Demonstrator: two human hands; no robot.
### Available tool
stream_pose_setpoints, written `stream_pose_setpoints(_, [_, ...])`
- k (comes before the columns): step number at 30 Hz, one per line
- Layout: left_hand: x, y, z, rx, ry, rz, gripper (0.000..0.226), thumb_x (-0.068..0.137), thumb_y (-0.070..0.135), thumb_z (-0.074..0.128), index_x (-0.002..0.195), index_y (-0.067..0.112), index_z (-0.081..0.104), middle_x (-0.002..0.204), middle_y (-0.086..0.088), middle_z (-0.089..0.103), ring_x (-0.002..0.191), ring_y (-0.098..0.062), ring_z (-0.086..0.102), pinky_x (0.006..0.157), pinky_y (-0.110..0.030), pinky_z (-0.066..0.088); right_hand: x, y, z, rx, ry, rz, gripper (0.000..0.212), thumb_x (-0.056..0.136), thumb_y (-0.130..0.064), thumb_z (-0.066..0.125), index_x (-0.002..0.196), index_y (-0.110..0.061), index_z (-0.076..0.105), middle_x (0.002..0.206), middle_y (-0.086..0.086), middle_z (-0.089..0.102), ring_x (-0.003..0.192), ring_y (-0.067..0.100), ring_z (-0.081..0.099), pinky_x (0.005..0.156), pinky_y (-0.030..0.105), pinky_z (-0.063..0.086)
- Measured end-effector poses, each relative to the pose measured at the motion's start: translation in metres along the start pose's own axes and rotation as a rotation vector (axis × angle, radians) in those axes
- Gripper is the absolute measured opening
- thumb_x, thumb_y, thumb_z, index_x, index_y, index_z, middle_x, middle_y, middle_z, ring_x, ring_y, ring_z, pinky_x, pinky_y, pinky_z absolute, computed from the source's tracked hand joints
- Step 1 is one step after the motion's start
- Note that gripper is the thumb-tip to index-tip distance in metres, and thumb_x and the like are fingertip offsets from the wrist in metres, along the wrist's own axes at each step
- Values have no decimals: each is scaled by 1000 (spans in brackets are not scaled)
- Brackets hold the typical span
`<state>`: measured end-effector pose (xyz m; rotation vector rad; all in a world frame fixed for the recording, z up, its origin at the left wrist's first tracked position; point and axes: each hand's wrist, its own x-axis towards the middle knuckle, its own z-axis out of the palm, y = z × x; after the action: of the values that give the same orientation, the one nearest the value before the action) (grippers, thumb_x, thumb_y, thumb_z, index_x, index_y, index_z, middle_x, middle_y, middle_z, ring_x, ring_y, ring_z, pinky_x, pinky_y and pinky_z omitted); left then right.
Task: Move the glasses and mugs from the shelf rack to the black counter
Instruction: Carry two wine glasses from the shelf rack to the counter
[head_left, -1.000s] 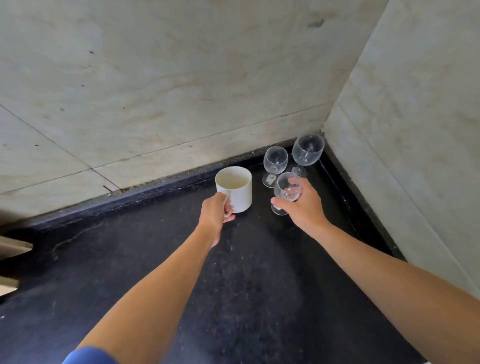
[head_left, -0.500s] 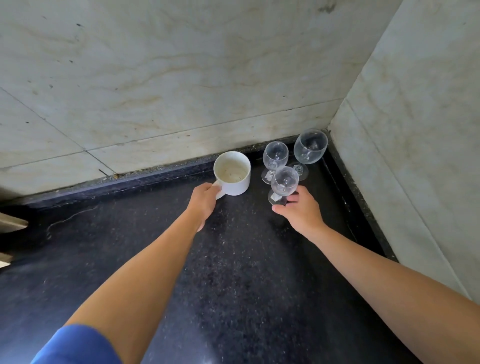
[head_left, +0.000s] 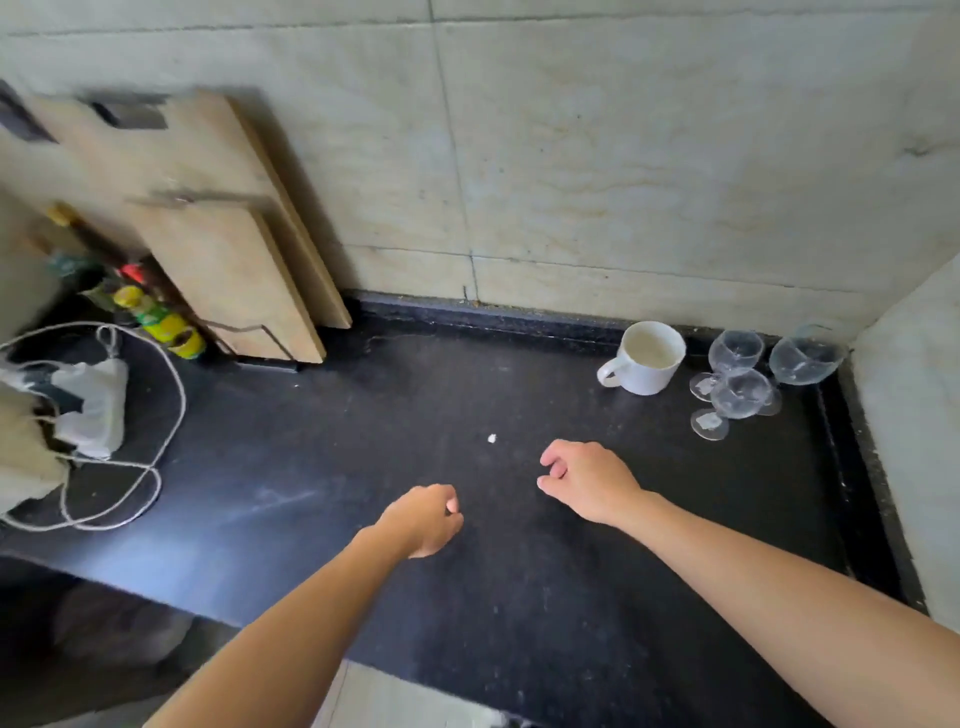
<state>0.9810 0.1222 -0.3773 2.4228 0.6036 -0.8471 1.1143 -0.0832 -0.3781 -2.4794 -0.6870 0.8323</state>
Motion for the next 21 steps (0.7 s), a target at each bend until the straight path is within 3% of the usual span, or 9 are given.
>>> stream_pose_setpoints(9, [-164, -157, 19, -215, 326, -269, 24, 90, 27, 48, 105, 13, 61, 110, -12, 68, 105, -33, 60, 86, -38, 50, -43, -174, 85, -342, -152, -479, 30, 90, -38, 56, 116, -26, 59, 104, -9, 66, 87, 15, 54, 76, 32, 43])
stream_pose_setpoints(14, [-293, -238, 63, -328, 376, -389, 21, 88, 23, 46, 97, 10, 60, 108, -13, 67, 102, -34, 59, 88, -41, 49, -110, -272, 166, -449, -217, -703, 29, 91, -37, 55, 116, -23, 59, 104, -6, 67, 83, 16, 55, 69, 31, 42])
stream_pose_setpoints(21, [-489, -349, 135, -390, 548, -573, 23, 89, 27, 49, 103, 14, 62, 104, -7, 68, 97, -28, 61, 79, -34, 50, -230, -412, 295, -535, -287, -1004, 31, 89, -39, 57, 116, -25, 60, 107, -5, 66, 100, 21, 60, 77, 32, 44])
